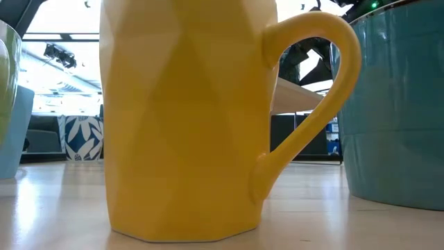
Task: Place coffee mugs
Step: Put the blue patterned mug on the shelf
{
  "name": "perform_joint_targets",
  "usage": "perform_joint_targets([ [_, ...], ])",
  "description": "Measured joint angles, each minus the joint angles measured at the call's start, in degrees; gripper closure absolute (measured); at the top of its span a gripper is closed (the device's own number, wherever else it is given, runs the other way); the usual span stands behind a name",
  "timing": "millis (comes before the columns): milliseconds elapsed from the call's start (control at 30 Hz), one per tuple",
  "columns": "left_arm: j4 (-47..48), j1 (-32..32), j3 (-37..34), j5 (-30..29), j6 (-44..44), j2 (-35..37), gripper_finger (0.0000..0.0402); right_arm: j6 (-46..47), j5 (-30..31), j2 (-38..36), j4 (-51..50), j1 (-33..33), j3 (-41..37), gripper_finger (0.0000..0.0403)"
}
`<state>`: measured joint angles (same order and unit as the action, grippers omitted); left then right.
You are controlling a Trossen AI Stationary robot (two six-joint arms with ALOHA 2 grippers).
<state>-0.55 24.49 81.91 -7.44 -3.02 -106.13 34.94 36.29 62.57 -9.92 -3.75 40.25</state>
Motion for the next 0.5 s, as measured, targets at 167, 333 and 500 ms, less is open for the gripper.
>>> perform_joint_targets([
  [167, -1.60, 0.43, 0.02, -1.03, 2.54, 0.00, 0.0242, -0.11, 0.04, 0.00, 0.10, -0.24, 0.00, 0.0036],
  [333, -3.20, 0.84, 0.02, -1.07, 2.84, 0.00, 0.0242, -0.51, 0.04, 0.00, 1.17, -0.61, 0.00, 0.0036],
  [500, -3.24, 0.79, 0.02, -1.09, 2.84, 0.00, 0.0242, -0.57, 0.03, 0.00, 0.91, -0.40, 0.00, 0.0036],
])
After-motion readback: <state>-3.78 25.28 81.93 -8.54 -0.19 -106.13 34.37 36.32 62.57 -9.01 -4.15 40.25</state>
